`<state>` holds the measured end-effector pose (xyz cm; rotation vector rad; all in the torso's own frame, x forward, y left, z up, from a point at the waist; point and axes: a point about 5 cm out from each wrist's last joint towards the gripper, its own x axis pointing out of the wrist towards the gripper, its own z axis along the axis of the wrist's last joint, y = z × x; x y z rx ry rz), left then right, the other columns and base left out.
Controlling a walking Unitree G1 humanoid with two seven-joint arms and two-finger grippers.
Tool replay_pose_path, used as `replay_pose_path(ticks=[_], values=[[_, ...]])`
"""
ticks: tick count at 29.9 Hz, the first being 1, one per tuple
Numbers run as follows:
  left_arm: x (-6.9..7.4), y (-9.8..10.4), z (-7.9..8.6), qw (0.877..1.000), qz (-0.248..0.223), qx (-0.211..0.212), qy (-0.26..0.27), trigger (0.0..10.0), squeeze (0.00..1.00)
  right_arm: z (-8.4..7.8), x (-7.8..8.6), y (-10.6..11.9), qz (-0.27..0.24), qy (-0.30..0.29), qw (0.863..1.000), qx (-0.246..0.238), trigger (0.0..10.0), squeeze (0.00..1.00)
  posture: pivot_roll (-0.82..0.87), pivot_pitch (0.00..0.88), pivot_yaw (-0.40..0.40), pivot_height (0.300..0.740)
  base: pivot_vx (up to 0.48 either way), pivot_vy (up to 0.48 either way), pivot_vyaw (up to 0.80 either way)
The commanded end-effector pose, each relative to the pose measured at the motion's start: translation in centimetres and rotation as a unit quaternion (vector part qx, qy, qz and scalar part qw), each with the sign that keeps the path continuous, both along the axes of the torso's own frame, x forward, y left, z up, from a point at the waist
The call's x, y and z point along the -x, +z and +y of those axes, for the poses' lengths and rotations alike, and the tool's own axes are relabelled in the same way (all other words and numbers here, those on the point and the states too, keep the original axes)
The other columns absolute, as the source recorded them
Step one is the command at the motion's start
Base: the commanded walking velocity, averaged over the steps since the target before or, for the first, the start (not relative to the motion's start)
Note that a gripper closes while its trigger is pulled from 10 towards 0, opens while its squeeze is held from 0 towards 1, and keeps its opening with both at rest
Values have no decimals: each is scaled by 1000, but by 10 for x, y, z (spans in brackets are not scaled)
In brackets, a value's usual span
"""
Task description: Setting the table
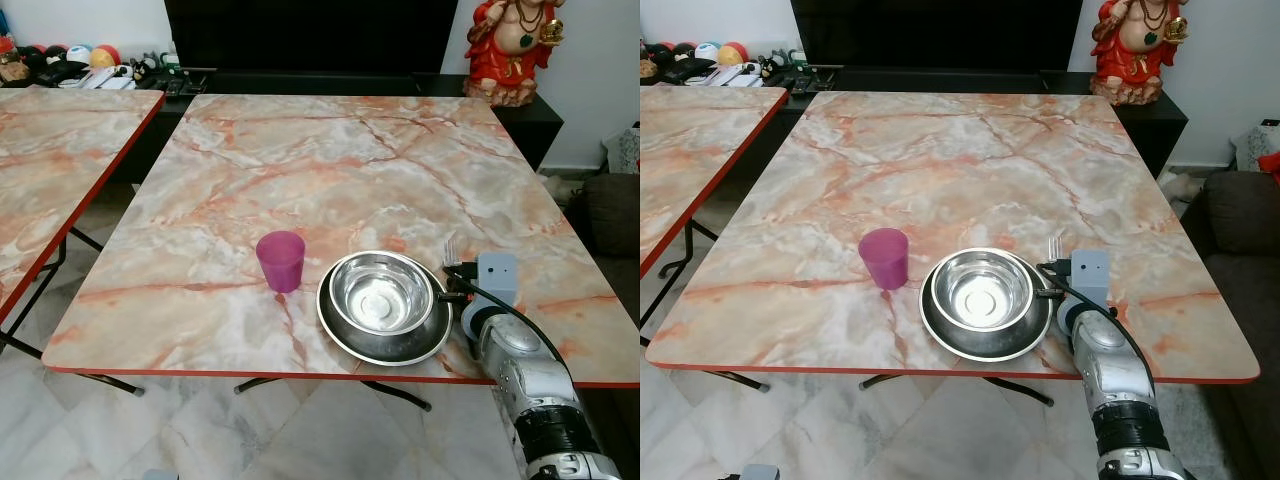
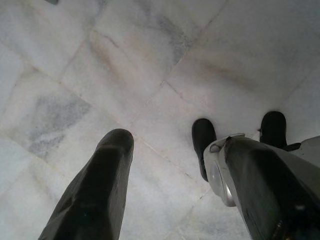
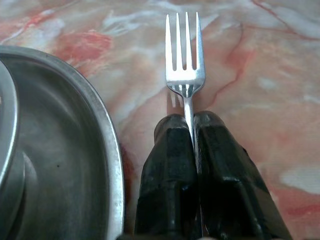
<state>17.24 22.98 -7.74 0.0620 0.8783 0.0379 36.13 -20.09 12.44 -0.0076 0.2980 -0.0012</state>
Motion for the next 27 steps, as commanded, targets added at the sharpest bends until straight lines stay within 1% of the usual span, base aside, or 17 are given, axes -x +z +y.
replay_pose_path(ticks=[1, 6, 7, 8, 9, 10, 11, 13, 15, 16, 17, 20, 21, 22, 24, 25, 27], values=[[9, -4, 1, 1000, 19, 0, -2, 10000, 0, 1, 0, -2, 4, 0, 1000, 2, 10000, 0, -53, 156, -10, 740, 0, 0, 0], [9, -5, 0, 1000, 20, 0, -2, 10000, 0, -2, 0, -2, 4, -3, 1000, 5, 10000, 8, -53, 156, -10, 740, 0, 0, 0], [9, -5, 0, 1000, 20, 0, -2, 10000, 0, -2, 0, -2, 4, -4, 1000, 5, 10000, 90, -53, 156, -10, 740, 0, 0, 0], [9, -5, 0, 1000, 20, 0, -2, 10000, 0, -3, 0, -2, 4, -4, 1000, 5, 10000, 337, -53, 156, -10, 740, 0, 0, 0], [9, -5, 0, 1000, 20, 1, -2, 10000, 0, -3, 0, -2, 4, -4, 1000, 6, 10000, 392, -53, 156, -10, 740, 0, 0, 0], [9, -5, 0, 1000, 19, 1, -2, 10000, 0, -3, 0, -1, 3, -5, 1000, 6, 10000, 384, -55, 160, -11, 740, 0, 0, 0], [9, -4, 0, 1000, 19, 1, -2, 10000, 0, -3, 0, -1, 3, -5, 1000, 7, 10000, 345, -54, 160, -12, 740, 0, 0, 0], [9, -4, 0, 1000, 19, 1, -2, 10000, 0, -3, 0, -1, 3, -6, 1000, 8, 10000, 310, -54, 160, -12, 740, 0, 0, 0], [9, -5, -1, 1000, 19, 1, -2, 10000, 0, -4, 0, -1, 3, -6, 1000, 8, 10000, 82, -54, 160, -12, 740, 0, 0, 0], [9, -5, -1, 1000, 19, 1, -2, 10000, 0, -4, 0, -1, 3, -6, 1000, 8, 10000, 82, -54, 160, -12, 740, 0, 0, 0], [9, -5, -1, 1000, 19, 1, -2, 10000, 0, -4, -1, -1, 3, -6, 1000, 9, 10000, 55, -54, 160, -12, 740, 0, 0, 0], [9, -5, -1, 1000, 19, 2, -3, 10000, 0, -4, -1, -1, 3, -6, 1000, 9, 10000, 51, -54, 160, -12, 740, 0, 0, 0], [9, -5, -1, 1000, 19, 2, -3, 10000, 0, -4, -1, -1, 3, -6, 1000, 9, 10000, 71, -54, 160, -12, 740, 0, 0, 0], [9, -5, -1, 1000, 19, 2, -3, 10000, 0, -4, -1, -1, 3, -5, 1000, 8, 10000, 125, -56, 162, -13, 740, 0, 0, 0], [9, -5, -2, 1000, 19, 2, -3, 10000, 0, -4, 0, -1, 3, -4, 1000, 8, 10000, 125, -56, 162, -13, 740, 0, 0, 0], [9, -5, -2, 1000, 19, 3, -4, 10000, 0, -4, 0, -1, 3, -4, 1000, 8, 10000, 612, -56, 162, -13, 740, 0, 0, 0], [9, -5, -2, 1000, 19, 3, -4, 10000, 0, -4, 0, -1, 4, -4, 1000, 8, 10000, 612, -56, 162, -14, 740, 0, 0, 0]])
